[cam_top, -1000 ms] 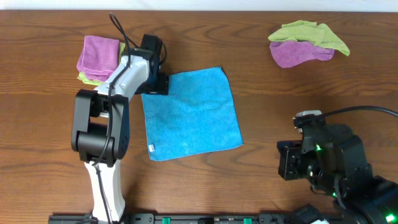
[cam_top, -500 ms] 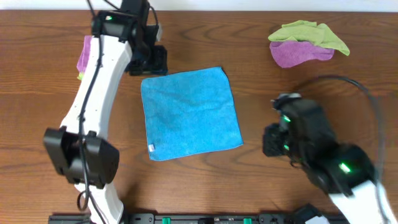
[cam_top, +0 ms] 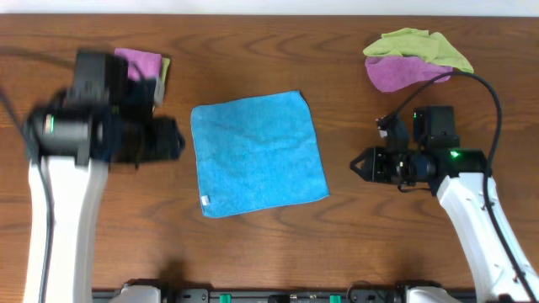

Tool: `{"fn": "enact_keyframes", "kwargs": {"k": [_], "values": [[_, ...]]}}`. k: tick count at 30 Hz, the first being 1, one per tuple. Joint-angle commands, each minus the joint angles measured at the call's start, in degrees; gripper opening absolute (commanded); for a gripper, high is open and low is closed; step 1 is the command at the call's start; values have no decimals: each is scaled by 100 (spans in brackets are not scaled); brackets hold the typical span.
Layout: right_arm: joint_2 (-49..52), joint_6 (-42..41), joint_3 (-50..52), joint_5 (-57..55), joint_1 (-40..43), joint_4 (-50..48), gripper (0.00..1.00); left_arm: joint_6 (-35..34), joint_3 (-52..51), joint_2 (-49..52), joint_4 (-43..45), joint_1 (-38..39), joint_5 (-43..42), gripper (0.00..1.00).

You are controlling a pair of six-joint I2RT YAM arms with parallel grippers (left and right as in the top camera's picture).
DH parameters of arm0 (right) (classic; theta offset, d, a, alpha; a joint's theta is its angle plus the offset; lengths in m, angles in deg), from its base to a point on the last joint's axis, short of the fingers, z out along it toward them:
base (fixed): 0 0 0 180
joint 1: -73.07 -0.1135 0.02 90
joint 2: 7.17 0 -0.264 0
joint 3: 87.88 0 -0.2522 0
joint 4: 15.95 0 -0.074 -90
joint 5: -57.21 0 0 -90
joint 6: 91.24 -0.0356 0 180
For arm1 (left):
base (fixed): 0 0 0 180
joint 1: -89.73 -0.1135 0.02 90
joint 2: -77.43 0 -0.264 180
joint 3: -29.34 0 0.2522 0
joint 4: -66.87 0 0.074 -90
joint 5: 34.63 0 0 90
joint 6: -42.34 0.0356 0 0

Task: Fold the cloth
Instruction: 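Grasp the blue cloth's bottom-left and bottom-right corners with both grippers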

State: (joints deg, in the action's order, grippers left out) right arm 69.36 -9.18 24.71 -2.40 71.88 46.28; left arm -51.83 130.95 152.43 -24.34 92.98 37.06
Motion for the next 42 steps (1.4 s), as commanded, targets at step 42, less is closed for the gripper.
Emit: {"fn": "enact_keyframes", "kwargs": {"k": [42], "values": [[2061, 929, 24, 988, -382, -758, 27, -1091, -6334, 592, 5685, -7, -1298, 43]]}}
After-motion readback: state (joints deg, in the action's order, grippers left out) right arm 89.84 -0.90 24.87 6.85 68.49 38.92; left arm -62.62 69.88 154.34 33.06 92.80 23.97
